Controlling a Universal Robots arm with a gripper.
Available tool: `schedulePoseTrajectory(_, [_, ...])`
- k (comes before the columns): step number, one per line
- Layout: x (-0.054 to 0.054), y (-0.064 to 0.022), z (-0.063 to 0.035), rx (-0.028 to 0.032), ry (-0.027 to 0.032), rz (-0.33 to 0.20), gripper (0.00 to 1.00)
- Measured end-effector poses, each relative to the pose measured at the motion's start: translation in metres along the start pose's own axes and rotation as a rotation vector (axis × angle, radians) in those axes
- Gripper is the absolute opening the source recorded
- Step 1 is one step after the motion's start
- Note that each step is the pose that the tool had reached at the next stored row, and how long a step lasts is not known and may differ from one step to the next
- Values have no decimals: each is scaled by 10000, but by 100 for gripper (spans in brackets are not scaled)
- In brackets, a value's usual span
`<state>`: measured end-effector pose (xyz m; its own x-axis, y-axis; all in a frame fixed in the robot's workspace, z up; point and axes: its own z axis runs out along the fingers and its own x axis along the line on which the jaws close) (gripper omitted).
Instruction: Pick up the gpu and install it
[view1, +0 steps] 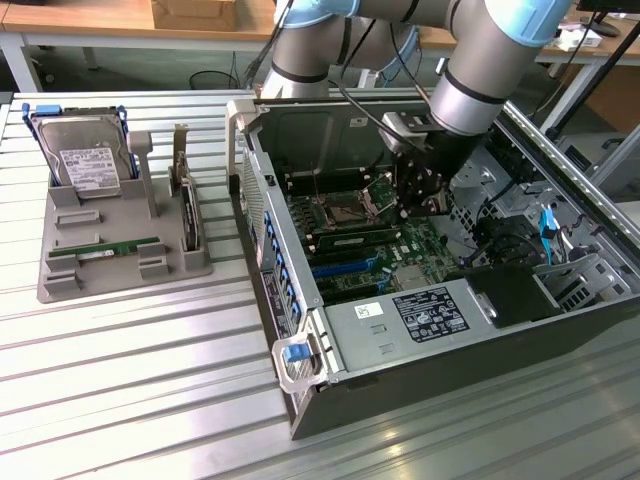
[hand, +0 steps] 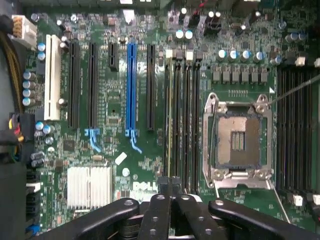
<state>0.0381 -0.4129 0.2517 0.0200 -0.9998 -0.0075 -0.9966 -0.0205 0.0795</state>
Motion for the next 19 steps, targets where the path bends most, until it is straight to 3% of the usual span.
schedulePoseTrajectory(4, [-7,386,38,89,1,-1,11])
schedulePoseTrajectory(9, [-15,737,95,145,-28,-3,11])
schedulePoseTrajectory(13, [-17,865,197,146,-29,-4,11])
schedulePoseTrajectory(19, [-16,881,283,145,-31,-4,11])
